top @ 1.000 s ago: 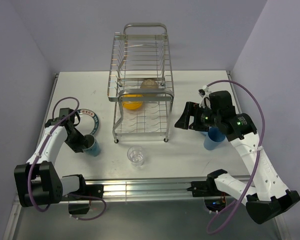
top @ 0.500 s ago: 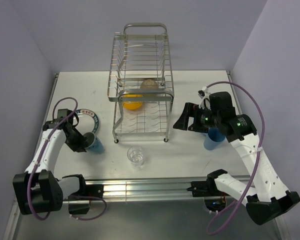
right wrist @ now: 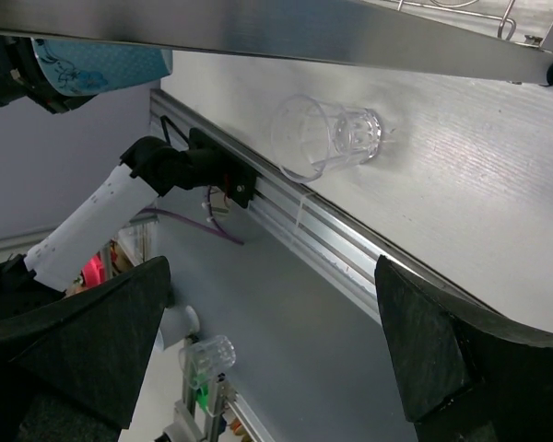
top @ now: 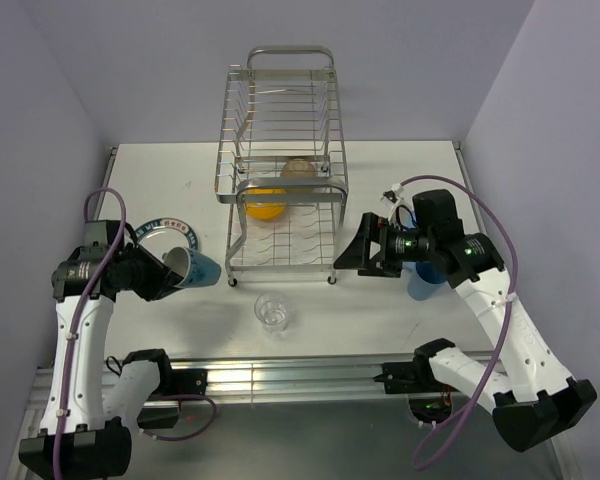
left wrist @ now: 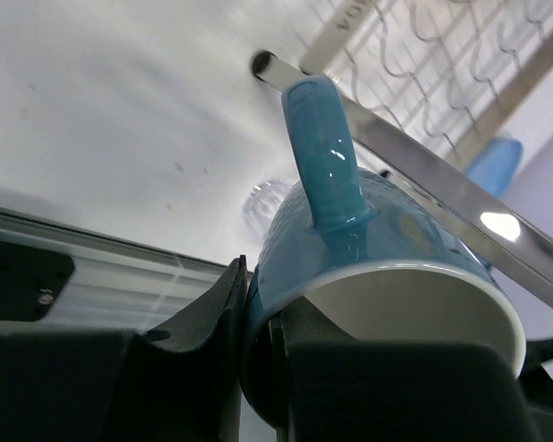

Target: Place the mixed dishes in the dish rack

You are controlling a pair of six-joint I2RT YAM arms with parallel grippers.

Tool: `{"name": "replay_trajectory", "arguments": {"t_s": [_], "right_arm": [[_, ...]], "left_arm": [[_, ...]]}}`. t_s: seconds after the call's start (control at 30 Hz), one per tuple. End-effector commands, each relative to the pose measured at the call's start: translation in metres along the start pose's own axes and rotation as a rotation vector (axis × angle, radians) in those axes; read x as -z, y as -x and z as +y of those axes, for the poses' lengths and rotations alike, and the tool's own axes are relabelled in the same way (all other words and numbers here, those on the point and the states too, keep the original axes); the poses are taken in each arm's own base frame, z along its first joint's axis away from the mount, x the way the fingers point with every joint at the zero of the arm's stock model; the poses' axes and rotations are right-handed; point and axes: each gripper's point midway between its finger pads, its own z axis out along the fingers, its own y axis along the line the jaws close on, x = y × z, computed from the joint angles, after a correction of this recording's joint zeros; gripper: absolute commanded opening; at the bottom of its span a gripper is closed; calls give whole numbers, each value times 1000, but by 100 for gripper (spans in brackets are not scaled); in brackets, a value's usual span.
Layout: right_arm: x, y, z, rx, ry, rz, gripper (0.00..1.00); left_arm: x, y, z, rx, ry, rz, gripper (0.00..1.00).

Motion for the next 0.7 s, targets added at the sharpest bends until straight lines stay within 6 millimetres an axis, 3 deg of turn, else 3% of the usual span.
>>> {"name": "replay_trajectory", "arguments": {"t_s": [0.0, 0.3, 0.5, 0.67], "right_arm": [[14, 10, 21, 56, 51, -55, 100], [28, 16, 31, 84, 32, -84, 100], [38, 15, 55, 88, 114, -77, 99], [46, 3, 78, 34, 228, -17, 98]], "left_arm": [[33, -7, -45, 25, -192, 24, 0], [72, -25, -83, 14, -363, 118, 0], [101, -60, -101, -1, -573, 284, 0], [124, -72, -116, -97, -781, 310, 0]]}}
